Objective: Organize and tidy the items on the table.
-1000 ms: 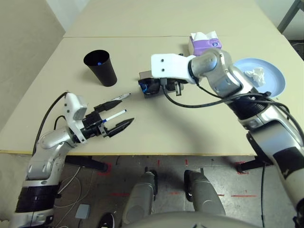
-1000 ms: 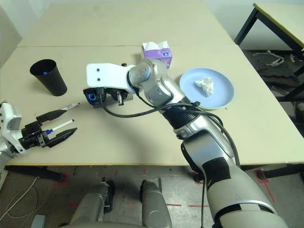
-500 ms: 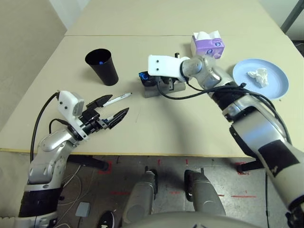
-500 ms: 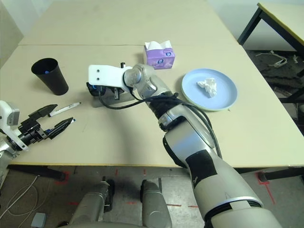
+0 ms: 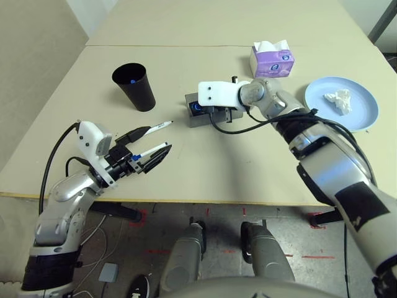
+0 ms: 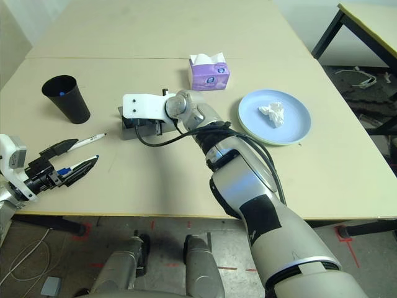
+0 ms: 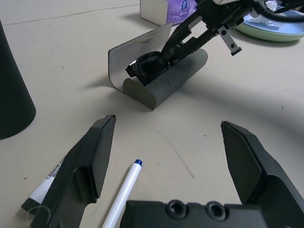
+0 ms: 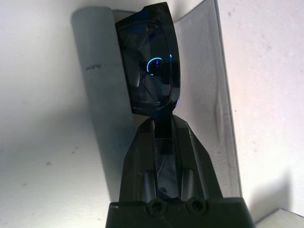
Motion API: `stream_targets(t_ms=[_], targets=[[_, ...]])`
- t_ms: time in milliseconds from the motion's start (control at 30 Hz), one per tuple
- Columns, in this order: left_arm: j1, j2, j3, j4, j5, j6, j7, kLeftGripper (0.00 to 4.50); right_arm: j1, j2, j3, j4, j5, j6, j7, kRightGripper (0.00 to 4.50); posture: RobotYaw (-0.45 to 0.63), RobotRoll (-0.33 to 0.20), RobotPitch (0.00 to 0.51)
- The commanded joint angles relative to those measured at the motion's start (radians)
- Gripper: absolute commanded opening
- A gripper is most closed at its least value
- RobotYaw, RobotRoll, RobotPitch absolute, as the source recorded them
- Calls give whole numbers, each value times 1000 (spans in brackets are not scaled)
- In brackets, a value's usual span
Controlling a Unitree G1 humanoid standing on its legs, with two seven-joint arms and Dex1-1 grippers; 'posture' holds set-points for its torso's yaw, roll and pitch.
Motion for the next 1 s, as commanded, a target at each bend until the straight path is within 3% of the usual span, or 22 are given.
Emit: stream_targets(t_ms=[33, 400, 600, 700, 800, 867, 1000], targets=[[4, 2, -11, 6, 5, 4, -13, 4500, 27, 1, -16, -23, 17, 23, 56, 555, -34, 0, 213], [-9, 1, -12, 30, 14, 1, -27, 4500, -65, -24, -134, -17, 85, 62, 58, 4452, -47, 0, 209], [-14, 7, -4, 49, 17, -6, -38, 4500, -169, -118, -325, -108, 278, 236, 207, 4481, -55, 0, 210], [-17, 8, 0, 57, 18, -8, -41, 4500, -160, -204, -414, -236, 392, 369, 308, 4481, -55, 0, 210], [-24, 4, 7, 71, 21, -10, -33, 4500, -39, -311, -498, -422, 521, 522, 402, 4481, -71, 0, 213], [-34, 0, 9, 88, 32, -14, -17, 4500, 106, -395, -520, -550, 562, 544, 445, 4481, -81, 0, 214], [-69, 1, -10, 144, 79, -12, 26, 4500, 497, -491, -681, -752, 730, 521, 503, 4481, -109, 0, 215]])
